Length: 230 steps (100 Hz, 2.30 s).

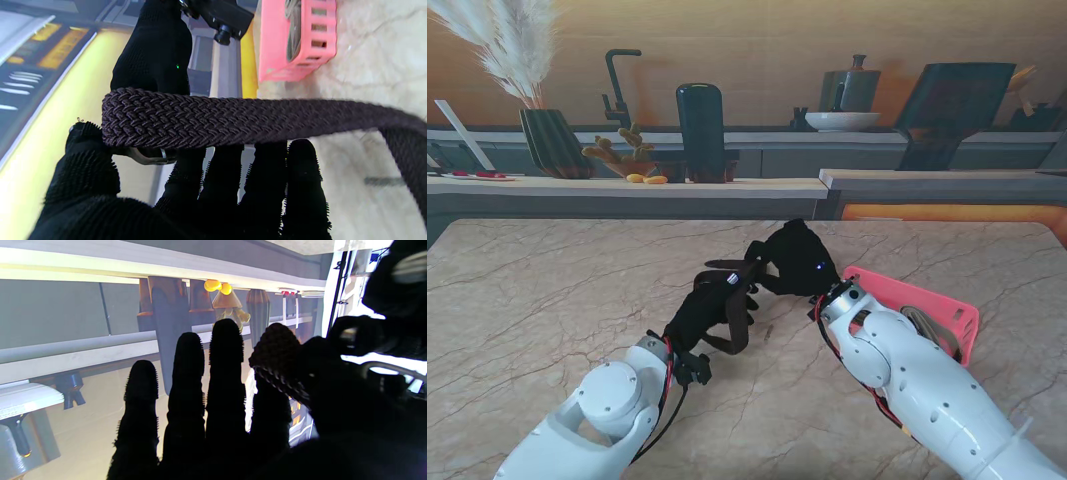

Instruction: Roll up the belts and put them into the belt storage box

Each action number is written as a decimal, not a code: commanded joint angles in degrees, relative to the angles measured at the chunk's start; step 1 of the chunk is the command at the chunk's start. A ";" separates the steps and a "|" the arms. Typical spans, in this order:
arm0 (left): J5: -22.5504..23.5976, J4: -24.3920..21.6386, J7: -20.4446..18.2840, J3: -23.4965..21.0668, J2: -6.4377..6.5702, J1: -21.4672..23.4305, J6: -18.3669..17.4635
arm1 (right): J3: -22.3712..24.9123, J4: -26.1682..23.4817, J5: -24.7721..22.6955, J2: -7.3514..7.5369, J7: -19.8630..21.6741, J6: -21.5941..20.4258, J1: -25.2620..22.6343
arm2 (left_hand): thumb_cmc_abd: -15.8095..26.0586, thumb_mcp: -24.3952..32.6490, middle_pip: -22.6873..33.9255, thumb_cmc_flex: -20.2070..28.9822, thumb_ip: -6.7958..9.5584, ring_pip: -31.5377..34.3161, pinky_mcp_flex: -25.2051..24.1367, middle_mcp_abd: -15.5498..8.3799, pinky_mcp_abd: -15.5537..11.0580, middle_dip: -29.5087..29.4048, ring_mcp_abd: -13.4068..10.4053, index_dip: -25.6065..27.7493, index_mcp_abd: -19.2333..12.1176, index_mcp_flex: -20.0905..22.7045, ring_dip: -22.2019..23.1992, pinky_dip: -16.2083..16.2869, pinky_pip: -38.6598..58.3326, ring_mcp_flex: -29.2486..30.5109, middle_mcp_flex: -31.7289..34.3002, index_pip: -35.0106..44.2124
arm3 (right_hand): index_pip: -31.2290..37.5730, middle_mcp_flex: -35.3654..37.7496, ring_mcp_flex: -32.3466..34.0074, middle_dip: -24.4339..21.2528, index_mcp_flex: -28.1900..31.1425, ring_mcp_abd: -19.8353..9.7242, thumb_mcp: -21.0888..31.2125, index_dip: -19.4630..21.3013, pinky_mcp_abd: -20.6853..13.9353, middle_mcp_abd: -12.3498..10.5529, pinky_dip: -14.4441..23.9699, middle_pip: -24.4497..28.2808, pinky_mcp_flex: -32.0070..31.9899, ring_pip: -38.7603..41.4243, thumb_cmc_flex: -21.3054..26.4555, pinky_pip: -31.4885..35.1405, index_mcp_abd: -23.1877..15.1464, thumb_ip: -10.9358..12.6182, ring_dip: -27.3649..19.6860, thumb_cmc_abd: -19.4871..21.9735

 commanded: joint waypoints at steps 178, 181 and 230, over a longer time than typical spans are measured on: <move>32.05 11.44 17.10 4.63 -0.71 -6.08 -18.29 | -0.99 -3.03 22.46 -5.29 7.84 2.08 -5.05 | -14.00 26.77 -16.61 -16.60 -2.37 -28.12 -5.62 -9.04 -19.63 -18.94 -16.15 -18.46 -9.79 -24.70 -22.93 -17.13 -28.54 -25.63 -35.19 -23.50 | 3.01 3.68 9.75 3.17 9.58 0.25 6.55 6.44 1.51 3.41 0.92 1.42 3.74 5.00 2.45 1.26 -3.04 -1.31 5.62 -0.35; 31.97 11.38 17.19 4.65 -0.75 -6.03 -18.26 | -1.55 -2.61 22.62 -5.42 7.80 2.24 -4.67 | -13.72 26.41 -16.63 -16.42 -2.24 -28.02 -5.67 -9.07 -19.16 -18.75 -16.00 -18.54 -9.91 -24.88 -22.80 -17.07 -28.40 -25.62 -35.18 -24.17 | 2.92 3.68 9.86 3.23 9.67 0.45 6.61 6.47 1.54 3.55 1.10 1.55 3.89 5.39 2.47 1.48 -2.85 -1.32 5.89 -0.38; 27.98 10.94 18.58 5.62 -1.97 -6.02 -12.59 | -4.66 -1.20 22.34 -6.40 4.87 0.11 -3.42 | 5.09 7.84 -9.41 7.04 1.86 -22.88 -3.37 -9.31 -18.67 -13.99 -16.10 -9.80 -10.30 -24.91 -19.76 -13.77 -20.87 -21.31 -31.21 -22.43 | 2.74 4.11 10.34 3.51 10.40 1.23 7.05 6.64 1.41 4.51 2.36 3.14 4.25 8.02 2.72 3.41 -1.51 -1.25 7.41 -1.45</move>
